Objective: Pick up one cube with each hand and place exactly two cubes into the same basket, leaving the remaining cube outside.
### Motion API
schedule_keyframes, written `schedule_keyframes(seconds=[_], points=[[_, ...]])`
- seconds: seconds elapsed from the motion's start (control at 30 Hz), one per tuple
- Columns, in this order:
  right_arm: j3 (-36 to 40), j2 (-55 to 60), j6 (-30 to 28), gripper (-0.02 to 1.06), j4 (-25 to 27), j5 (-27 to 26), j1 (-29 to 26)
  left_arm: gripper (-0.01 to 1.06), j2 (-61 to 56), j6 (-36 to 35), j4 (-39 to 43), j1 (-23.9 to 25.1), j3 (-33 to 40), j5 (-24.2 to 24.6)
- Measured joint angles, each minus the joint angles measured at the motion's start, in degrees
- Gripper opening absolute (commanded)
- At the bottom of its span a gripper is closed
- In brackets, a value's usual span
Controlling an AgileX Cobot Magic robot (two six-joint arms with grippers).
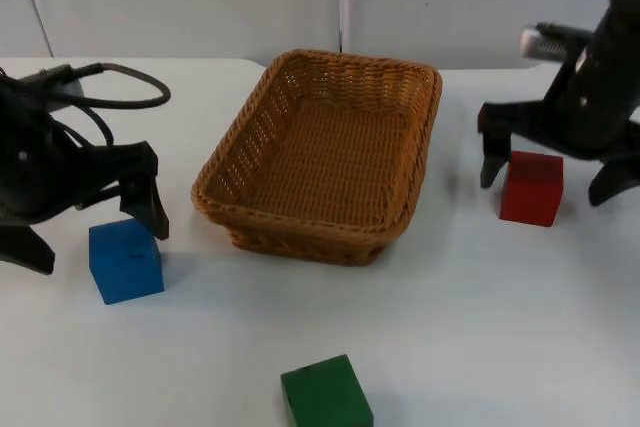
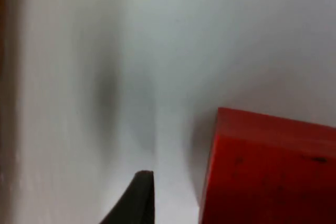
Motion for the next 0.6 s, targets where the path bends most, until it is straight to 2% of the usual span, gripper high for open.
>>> schedule_keyframes(seconds=[0.33,0.6], points=[[0.0,1.63,1.9,1.05,0.02,-2.69,0.65,1.05,4.23,0.0,-0.93,0.0,0.0,-3.36],[0.0,1.85,2.84,1.03,-0.21,-3.32,0.65,1.05,4.66,0.23,-1.04,0.0,-0.32,-3.43]])
